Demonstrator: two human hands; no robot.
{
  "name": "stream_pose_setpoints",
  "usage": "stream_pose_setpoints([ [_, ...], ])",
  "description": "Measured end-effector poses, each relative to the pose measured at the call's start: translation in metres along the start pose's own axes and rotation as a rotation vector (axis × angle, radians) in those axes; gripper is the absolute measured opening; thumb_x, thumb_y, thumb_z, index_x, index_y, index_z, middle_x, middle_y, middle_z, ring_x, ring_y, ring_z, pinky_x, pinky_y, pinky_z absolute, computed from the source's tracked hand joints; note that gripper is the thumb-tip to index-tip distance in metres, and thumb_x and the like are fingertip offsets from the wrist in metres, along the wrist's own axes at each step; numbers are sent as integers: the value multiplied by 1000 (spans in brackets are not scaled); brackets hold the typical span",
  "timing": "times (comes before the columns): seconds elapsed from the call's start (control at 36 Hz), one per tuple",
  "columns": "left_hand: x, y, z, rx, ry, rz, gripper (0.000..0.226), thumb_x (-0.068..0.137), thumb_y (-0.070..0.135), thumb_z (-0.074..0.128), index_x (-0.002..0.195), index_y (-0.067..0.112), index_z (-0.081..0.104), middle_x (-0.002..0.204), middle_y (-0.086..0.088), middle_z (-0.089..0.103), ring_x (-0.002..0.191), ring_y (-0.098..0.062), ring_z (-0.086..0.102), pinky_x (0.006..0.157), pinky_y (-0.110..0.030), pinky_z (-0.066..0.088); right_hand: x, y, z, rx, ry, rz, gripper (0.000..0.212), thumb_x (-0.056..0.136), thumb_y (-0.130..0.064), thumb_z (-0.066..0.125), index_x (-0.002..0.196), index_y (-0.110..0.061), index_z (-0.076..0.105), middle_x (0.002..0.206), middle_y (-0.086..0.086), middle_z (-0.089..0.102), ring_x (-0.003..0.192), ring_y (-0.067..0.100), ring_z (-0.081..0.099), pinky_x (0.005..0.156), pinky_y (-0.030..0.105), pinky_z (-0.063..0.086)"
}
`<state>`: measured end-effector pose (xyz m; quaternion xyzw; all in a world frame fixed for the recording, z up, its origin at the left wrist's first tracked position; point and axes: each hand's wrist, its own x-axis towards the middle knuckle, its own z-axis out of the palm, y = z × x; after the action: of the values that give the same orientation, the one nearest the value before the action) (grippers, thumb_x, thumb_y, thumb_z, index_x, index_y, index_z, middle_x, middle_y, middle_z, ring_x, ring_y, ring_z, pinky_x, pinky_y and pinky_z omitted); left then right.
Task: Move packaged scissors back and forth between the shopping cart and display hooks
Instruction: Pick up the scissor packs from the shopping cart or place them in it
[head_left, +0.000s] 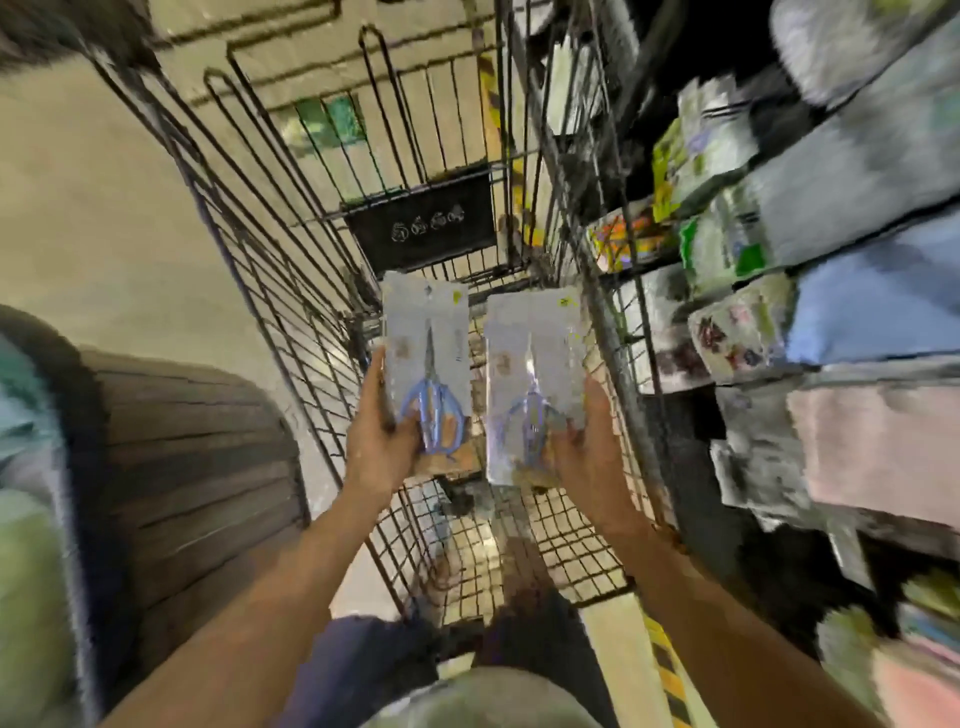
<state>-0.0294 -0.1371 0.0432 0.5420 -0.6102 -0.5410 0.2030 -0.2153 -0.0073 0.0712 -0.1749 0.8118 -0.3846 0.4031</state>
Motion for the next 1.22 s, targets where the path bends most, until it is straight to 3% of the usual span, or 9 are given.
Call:
stream_pose_setpoints([
  [0.11, -47, 34, -38, -15, -47, 75, 74, 93, -1, 68, 148, 35, 36, 145, -10, 56, 128, -15, 60, 102, -27, 53, -58, 1, -17, 123, -36, -98, 66, 97, -54, 49, 154, -30, 26, 131, 1, 63, 110, 24, 68, 85, 52, 59],
  [0.17, -67, 41, -57, -22, -73, 82, 75, 93, 1, 68, 152, 32, 35, 148, -5, 54, 131, -19, 58, 105, -36, 52, -91, -8, -22, 129, -17, -131, 64, 99, -45, 54, 154, -26, 26, 130, -9, 60, 113, 8, 65, 88, 38, 59],
  [0.22, -86, 49, -75, -16, -99, 91, 74, 94, 2, 67, 156, 22, 32, 145, 19, 53, 128, 1, 56, 106, -34, 51, -126, -19, -22, 126, 22, -159, 59, 103, -26, 53, 155, -21, 25, 138, -15, 56, 122, -1, 58, 97, 25, 53],
  [0.28, -103, 56, -87, -24, -114, 83, 73, 96, 2, 65, 158, 21, 31, 136, 38, 50, 124, 14, 52, 106, -30, 49, -156, -21, -22, 152, 43, -188, 61, 106, -14, 52, 158, -21, 21, 150, -7, 50, 136, 10, 52, 107, 37, 49],
  [0.61, -183, 82, -127, 26, -250, 213, 73, 95, 19, 69, 155, 41, 32, 153, 2, 50, 137, -22, 52, 104, -59, 50, -285, -4, -24, 322, 243, -162, 60, 102, -9, 57, 147, -44, 35, 135, -30, 57, 126, 4, 60, 103, 50, 53],
  [0.83, -238, 112, -103, 10, -382, 357, 68, 94, 8, 65, 149, 34, 36, 126, 47, 53, 111, 21, 56, 81, -10, 55, -351, 35, -67, 337, 446, -185, 59, 103, -9, 56, 151, -33, 31, 123, -34, 63, 102, 3, 71, 76, 43, 63],
  [0.94, -266, 114, -78, 5, -460, 399, 72, 92, 11, 68, 153, 36, 37, 150, 5, 52, 126, -7, 59, 88, -18, 57, -392, 59, -97, 372, 542, -220, 60, 103, -4, 53, 149, -33, 29, 134, -28, 60, 114, -2, 65, 81, 21, 58],
  [1.08, -333, 120, -31, 55, -548, 451, 75, 94, 13, 68, 154, 42, 33, 151, 5, 50, 124, -13, 61, 98, -41, 57, -459, 108, -139, 399, 643, -241, 63, 102, -1, 53, 154, -23, 27, 139, -20, 58, 105, 8, 70, 84, 17, 54],
  [1.22, -425, 124, 24, 81, -599, 553, 69, 96, 8, 65, 154, 31, 36, 148, 11, 43, 120, -18, 57, 80, -5, 52, -533, 171, -176, 478, 748, -226, 63, 101, -21, 55, 154, -39, 27, 153, -4, 47, 128, 2, 58, 91, 21, 56],
])
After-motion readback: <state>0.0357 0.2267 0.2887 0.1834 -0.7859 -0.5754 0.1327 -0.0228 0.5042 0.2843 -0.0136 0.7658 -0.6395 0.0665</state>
